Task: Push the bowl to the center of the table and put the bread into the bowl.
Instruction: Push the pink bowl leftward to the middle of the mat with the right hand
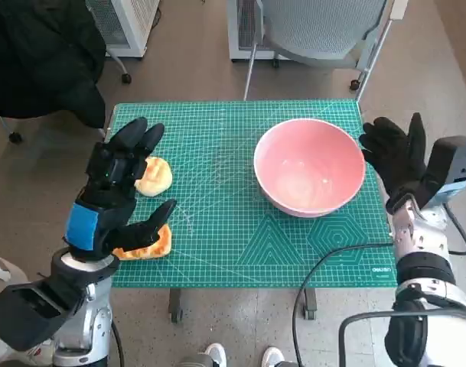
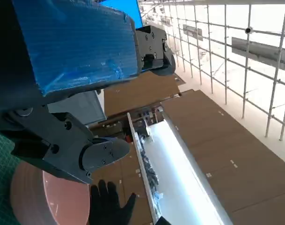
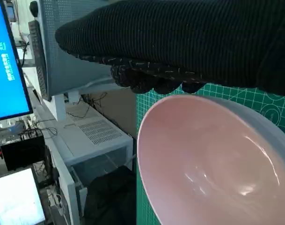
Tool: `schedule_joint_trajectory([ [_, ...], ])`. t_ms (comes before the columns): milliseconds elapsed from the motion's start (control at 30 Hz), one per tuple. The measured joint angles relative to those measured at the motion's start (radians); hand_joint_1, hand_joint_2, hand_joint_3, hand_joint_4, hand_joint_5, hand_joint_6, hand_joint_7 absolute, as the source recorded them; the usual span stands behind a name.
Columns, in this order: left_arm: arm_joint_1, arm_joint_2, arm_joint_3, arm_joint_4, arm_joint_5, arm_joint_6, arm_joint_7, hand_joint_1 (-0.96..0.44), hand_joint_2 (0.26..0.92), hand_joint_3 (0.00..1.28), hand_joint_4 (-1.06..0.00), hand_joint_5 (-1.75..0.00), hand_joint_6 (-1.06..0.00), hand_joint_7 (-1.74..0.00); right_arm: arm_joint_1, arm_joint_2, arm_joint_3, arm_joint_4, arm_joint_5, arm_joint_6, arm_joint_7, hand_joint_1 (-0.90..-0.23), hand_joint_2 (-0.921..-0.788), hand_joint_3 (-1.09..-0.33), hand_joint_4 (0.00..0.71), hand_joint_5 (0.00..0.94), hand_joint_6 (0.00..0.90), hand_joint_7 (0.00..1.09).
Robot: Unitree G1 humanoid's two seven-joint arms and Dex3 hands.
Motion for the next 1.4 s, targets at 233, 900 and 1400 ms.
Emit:
schedule_joint_trajectory([
  [233, 0.002, 0.006, 0.003, 0.000, -0.001, 0.000, 0.000, -0.21, 0.683, 0.65, 0.00, -0.40, 0.00, -0.53, 0.000, 0.011, 0.005, 0.000, -0.002, -0.003, 0.001, -0.624, -0.921, -0.802, 0.186, 0.004, 0.275, 0.01],
  [900, 0.006, 0.025, 0.013, -0.001, -0.006, 0.001, -0.002, -0.21, 0.690, 0.63, 0.00, -0.40, 0.00, -0.52, 0.001, 0.040, 0.020, 0.000, -0.036, -0.016, -0.001, -0.673, -0.921, -0.776, 0.206, 0.006, 0.277, 0.01],
  [1400, 0.006, 0.026, 0.013, -0.001, -0.006, 0.007, -0.002, -0.21, 0.698, 0.62, 0.00, -0.39, 0.00, -0.50, 0.002, 0.084, 0.027, 0.000, -0.038, -0.023, 0.029, -0.606, -0.921, -0.764, 0.212, 0.004, 0.291, 0.01],
])
